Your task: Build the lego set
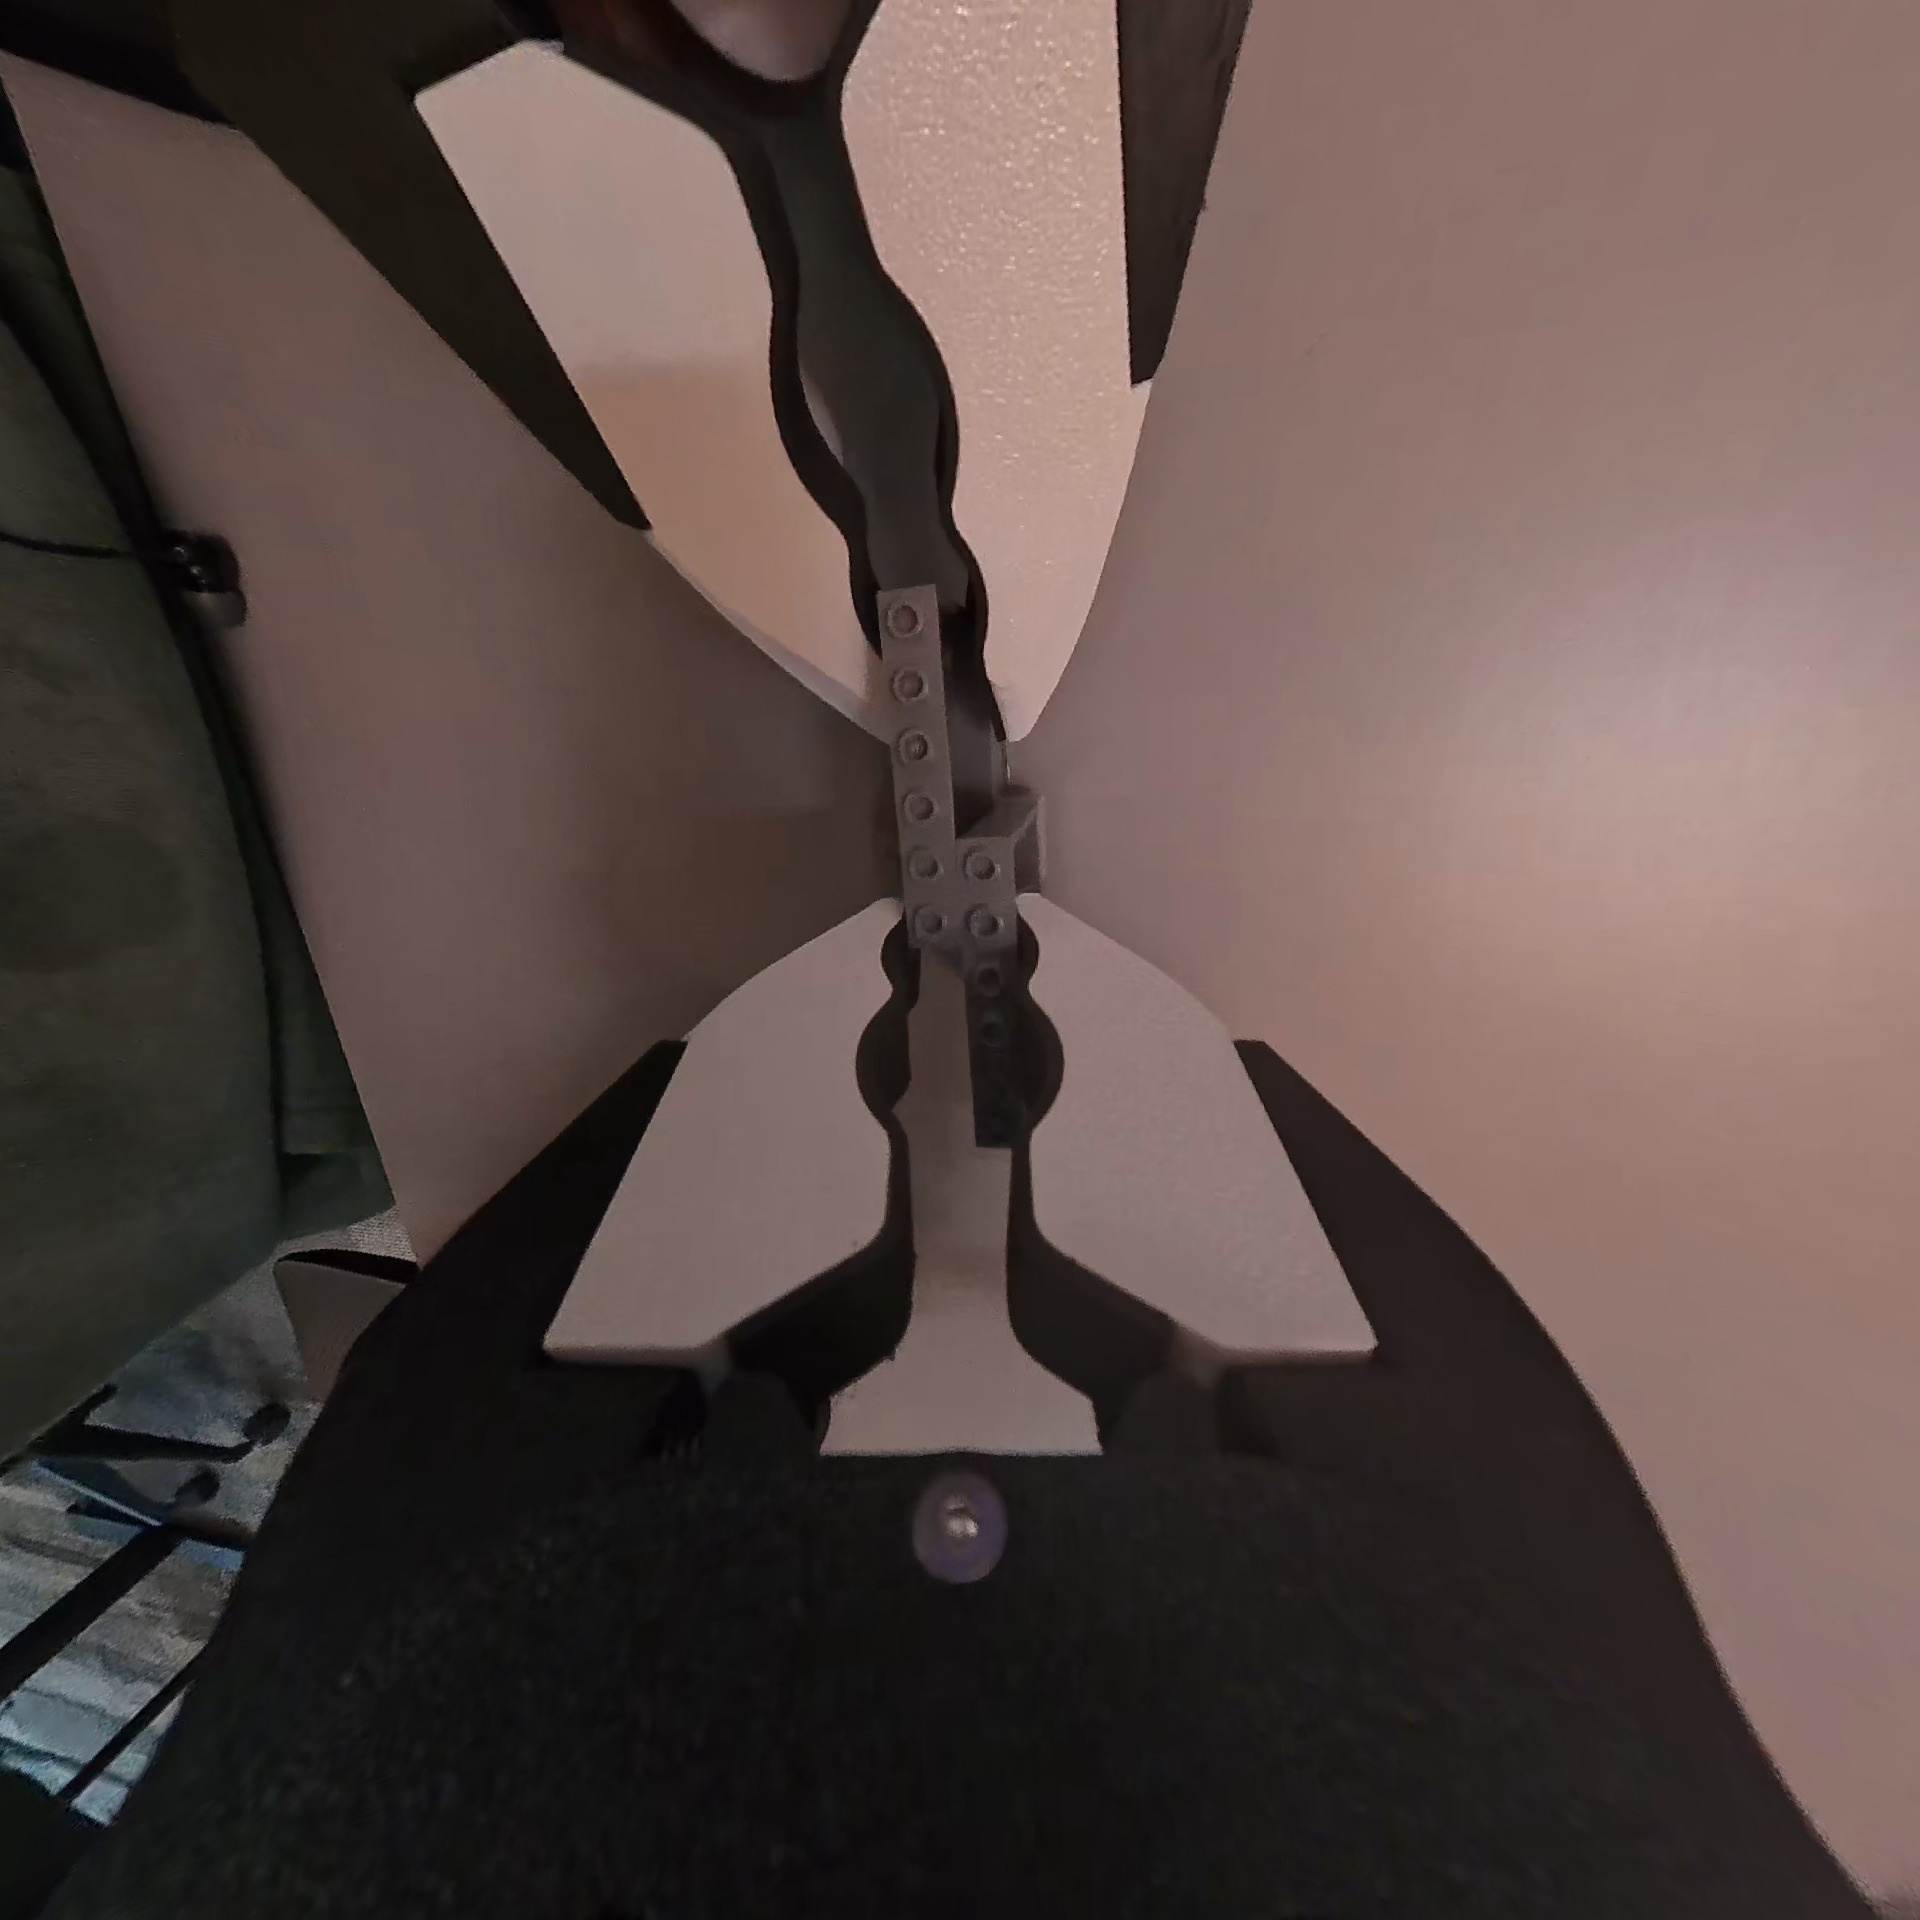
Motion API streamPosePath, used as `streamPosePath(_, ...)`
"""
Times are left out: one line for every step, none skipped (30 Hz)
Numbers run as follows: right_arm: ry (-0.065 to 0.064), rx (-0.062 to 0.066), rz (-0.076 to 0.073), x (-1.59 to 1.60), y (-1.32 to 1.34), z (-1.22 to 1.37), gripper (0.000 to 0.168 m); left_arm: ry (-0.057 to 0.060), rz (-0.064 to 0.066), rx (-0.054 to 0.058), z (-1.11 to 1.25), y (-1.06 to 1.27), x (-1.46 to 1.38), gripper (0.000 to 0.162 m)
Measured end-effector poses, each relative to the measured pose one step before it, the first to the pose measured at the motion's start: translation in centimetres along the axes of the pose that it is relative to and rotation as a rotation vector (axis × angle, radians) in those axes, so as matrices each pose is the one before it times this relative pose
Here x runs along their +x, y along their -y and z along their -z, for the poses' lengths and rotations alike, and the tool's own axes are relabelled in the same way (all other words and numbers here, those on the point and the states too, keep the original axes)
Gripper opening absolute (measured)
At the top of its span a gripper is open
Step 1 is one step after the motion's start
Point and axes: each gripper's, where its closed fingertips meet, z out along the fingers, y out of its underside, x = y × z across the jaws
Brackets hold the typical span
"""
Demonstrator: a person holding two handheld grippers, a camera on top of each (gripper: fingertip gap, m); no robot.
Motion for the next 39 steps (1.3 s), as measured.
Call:
streamPosePath(0.0026,0.0027,0.0024,-0.055,-0.162,0.044,0.015,-0.0062,-0.0056,-0.0072,-0.073,-0.094,0.096,0.009)
streamPosePath(0.0020,0.0065,-0.0001,-0.025,-0.097,0.066,0.016,-0.0050,-0.0023,-0.0029,-0.066,-0.041,0.048,0.009)
streamPosePath(0.0042,0.0083,-0.0018,-0.024,-0.070,0.054,0.017,-0.0065,-0.0001,0.0011,-0.035,0.003,0.039,0.009)
streamPosePath(0.0077,0.0093,-0.0025,-0.050,-0.037,0.051,0.018,-0.0079,-0.0003,0.0026,-0.003,0.032,0.052,0.009)
streamPosePath(0.0087,0.0127,-0.0003,-0.064,0.013,0.055,0.018,-0.0027,-0.0006,0.0024,0.004,0.037,-0.016,0.009)
streamPosePath(0.0098,0.0136,-0.0001,-0.069,0.023,0.066,0.018,-0.0031,0.0019,0.0026,0.034,0.026,-0.030,0.009)
streamPosePath(0.0107,0.0122,-0.0024,-0.071,0.000,0.067,0.018,-0.0156,0.0084,0.0041,0.056,0.065,0.104,0.009)
streamPosePath(0.0100,0.0107,-0.0056,-0.022,-0.012,0.076,0.018,-0.0199,0.0164,0.0023,0.052,0.025,0.080,0.009)
streamPosePath(0.0088,0.0126,-0.0062,0.019,0.017,0.075,0.018,-0.0172,0.0220,0.0026,0.064,0.024,-0.046,0.009)
streamPosePath(0.0102,0.0139,-0.0051,0.015,0.069,0.083,0.018,-0.0121,0.0197,0.0046,0.097,0.062,-0.150,0.010)
streamPosePath(0.0121,0.0129,-0.0070,-0.015,0.068,0.082,0.018,-0.0264,0.0142,-0.0001,0.118,0.028,0.069,0.009)
streamPosePath(0.0093,0.0089,-0.0109,0.024,0.037,0.084,0.018,-0.0201,0.0152,-0.0022,0.104,0.041,-0.006,0.009)
streamPosePath(-0.0004,0.0056,-0.0070,0.136,0.004,0.080,0.018,-0.0036,0.0079,-0.0010,0.074,0.048,-0.226,0.009)
streamPosePath(-0.0092,0.0002,-0.0023,0.223,-0.082,0.079,0.019,-0.0054,0.0016,-0.0049,0.017,-0.001,-0.165,0.009)
streamPosePath(-0.0102,-0.0050,-0.0007,0.217,-0.158,0.073,0.019,-0.0129,0.0010,-0.0070,-0.021,-0.037,0.016,0.009)
streamPosePath(-0.0091,-0.0031,-0.0003,0.184,-0.187,0.059,0.019,-0.0008,-0.0007,-0.0073,-0.057,-0.028,-0.089,0.009)
streamPosePath(-0.0054,0.0027,-0.0010,0.109,-0.136,0.074,0.019,0.0090,-0.0101,-0.0083,-0.044,-0.079,-0.184,0.009)
streamPosePath(-0.0018,0.0077,-0.0026,0.030,-0.110,0.069,0.020,0.0047,-0.0137,-0.0069,-0.045,-0.081,-0.080,0.009)
streamPosePath(0.0021,0.0124,-0.0005,-0.091,-0.046,0.075,0.020,-0.0035,-0.0106,0.0012,-0.039,0.035,0.080,0.009)
streamPosePath(0.0010,0.0132,0.0033,-0.130,-0.016,0.048,0.020,-0.0004,-0.0091,0.0006,-0.046,0.032,0.058,0.009)
streamPosePath(-0.0067,0.0065,0.0067,-0.059,-0.072,0.009,0.020,0.0035,-0.0118,-0.0023,-0.055,-0.004,0.011,0.009)
streamPosePath(-0.0073,0.0035,0.0066,-0.062,-0.066,-0.035,0.020,-0.0010,-0.0103,-0.0080,-0.053,-0.069,0.058,0.009)
streamPosePath(-0.0089,0.0008,0.0049,-0.034,-0.063,-0.023,0.020,-0.0035,-0.0065,-0.0081,-0.057,-0.052,0.076,0.009)
streamPosePath(-0.0077,-0.0017,0.0032,-0.033,-0.082,-0.022,0.020,-0.0032,-0.0045,-0.0041,-0.037,0.004,0.048,0.009)
streamPosePath(-0.0012,-0.0003,0.0027,-0.093,-0.062,-0.001,0.020,-0.0074,-0.0056,-0.0038,-0.024,-0.011,0.128,0.009)
streamPosePath(0.0008,0.0036,0.0017,-0.084,-0.021,0.012,0.020,-0.0021,-0.0066,-0.0026,-0.007,0.010,0.060,0.009)
streamPosePath(0.0010,0.0059,0.0019,-0.063,-0.030,0.020,0.021,-0.0012,-0.0088,-0.0010,0.010,-0.008,0.059,0.009)
streamPosePath(0.0003,0.0064,0.0027,-0.037,-0.048,0.009,0.021,-0.0007,-0.0084,-0.0049,0.008,-0.078,0.066,0.008)
streamPosePath(-0.0048,0.0052,0.0065,0.048,-0.114,-0.006,0.023,0.0047,-0.0088,-0.0111,0.017,-0.205,-0.012,0.008)
streamPosePath(-0.0061,0.0068,0.0107,0.068,-0.140,-0.001,0.024,0.0039,-0.0056,0.0042,0.074,-0.001,-0.009,0.008)
streamPosePath(-0.0044,0.0120,0.0061,0.048,-0.071,0.009,0.025,0.0033,-0.0016,0.0026,0.065,-0.018,-0.032,0.008)
streamPosePath(-0.0009,0.0182,0.0047,-0.008,0.034,0.004,0.025,0.0019,0.0007,0.0004,0.032,-0.026,-0.042,0.008)
streamPosePath(-0.0054,0.0169,0.0058,0.035,0.052,0.005,0.025,0.0015,0.0021,0.0000,-0.002,0.007,-0.025,0.008)
streamPosePath(-0.0114,0.0093,0.0079,0.097,-0.007,-0.001,0.025,0.0009,-0.0006,-0.0009,-0.012,0.014,-0.020,0.008)
streamPosePath(-0.0121,0.0054,0.0091,0.099,-0.008,-0.002,0.024,0.0012,-0.0043,-0.0028,-0.008,0.023,-0.010,0.008)
streamPosePath(-0.0125,0.0029,0.0070,0.102,-0.017,0.008,0.023,0.0032,-0.0069,-0.0044,-0.010,0.009,-0.037,0.008)
streamPosePath(-0.0108,0.0034,0.0091,0.062,0.027,0.001,0.021,0.0023,-0.0057,-0.0066,-0.001,-0.022,-0.041,0.008)
streamPosePath(-0.0093,0.0024,0.0113,0.025,0.021,-0.001,0.019,-0.0009,-0.0033,-0.0049,-0.005,-0.012,-0.002,0.008)
streamPosePath(-0.0122,-0.0017,0.0083,0.055,-0.034,-0.024,0.016,-0.0002,-0.0018,-0.0014,0.003,0.003,-0.022,0.008)
